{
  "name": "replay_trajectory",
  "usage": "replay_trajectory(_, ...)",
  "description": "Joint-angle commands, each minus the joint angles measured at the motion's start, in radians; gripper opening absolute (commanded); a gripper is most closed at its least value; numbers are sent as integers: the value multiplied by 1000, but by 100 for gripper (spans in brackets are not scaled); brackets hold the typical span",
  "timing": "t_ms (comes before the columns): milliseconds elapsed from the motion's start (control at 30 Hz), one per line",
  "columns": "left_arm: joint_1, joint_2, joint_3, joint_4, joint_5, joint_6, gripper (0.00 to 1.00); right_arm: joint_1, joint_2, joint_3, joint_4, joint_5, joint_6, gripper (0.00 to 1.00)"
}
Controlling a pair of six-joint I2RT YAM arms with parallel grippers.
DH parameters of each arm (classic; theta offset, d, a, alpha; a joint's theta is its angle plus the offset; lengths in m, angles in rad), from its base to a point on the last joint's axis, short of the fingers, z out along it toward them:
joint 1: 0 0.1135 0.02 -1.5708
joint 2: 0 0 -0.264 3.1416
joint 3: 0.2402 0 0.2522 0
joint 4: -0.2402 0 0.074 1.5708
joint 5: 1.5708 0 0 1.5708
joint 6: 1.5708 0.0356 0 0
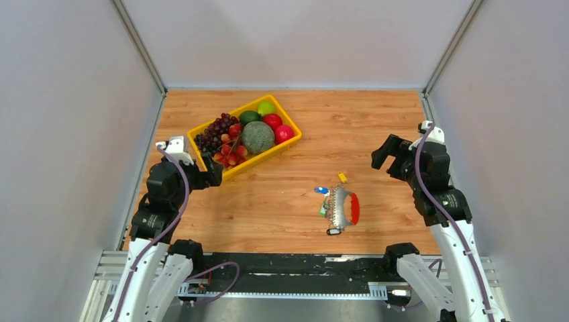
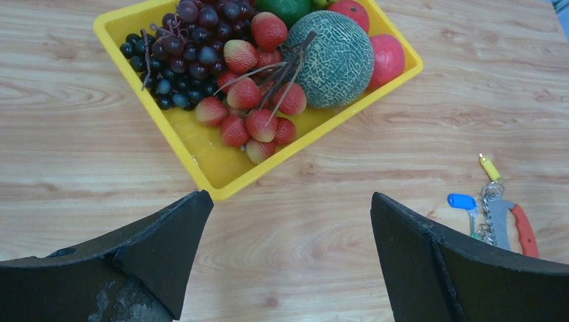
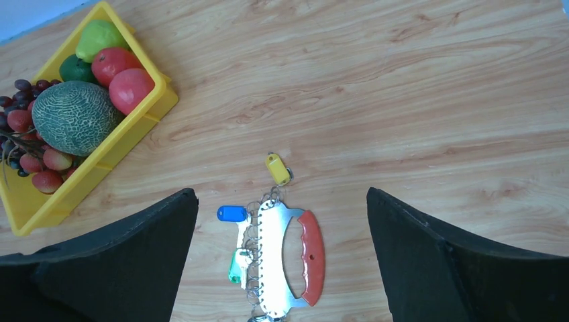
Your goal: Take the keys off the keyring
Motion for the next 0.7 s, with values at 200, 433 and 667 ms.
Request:
replay_trajectory(200, -1, -106, -6, -47, -68, 73, 100, 2, -22, -22, 41, 30, 41, 100)
replay_trajectory(433, -1, -110, -27, -26, -26, 78, 100, 1, -5, -76, 19, -65, 69, 96)
replay_trajectory(667, -1, -78, -36, -17, 1, 79, 100, 50, 86, -135, -5, -180, 61, 89)
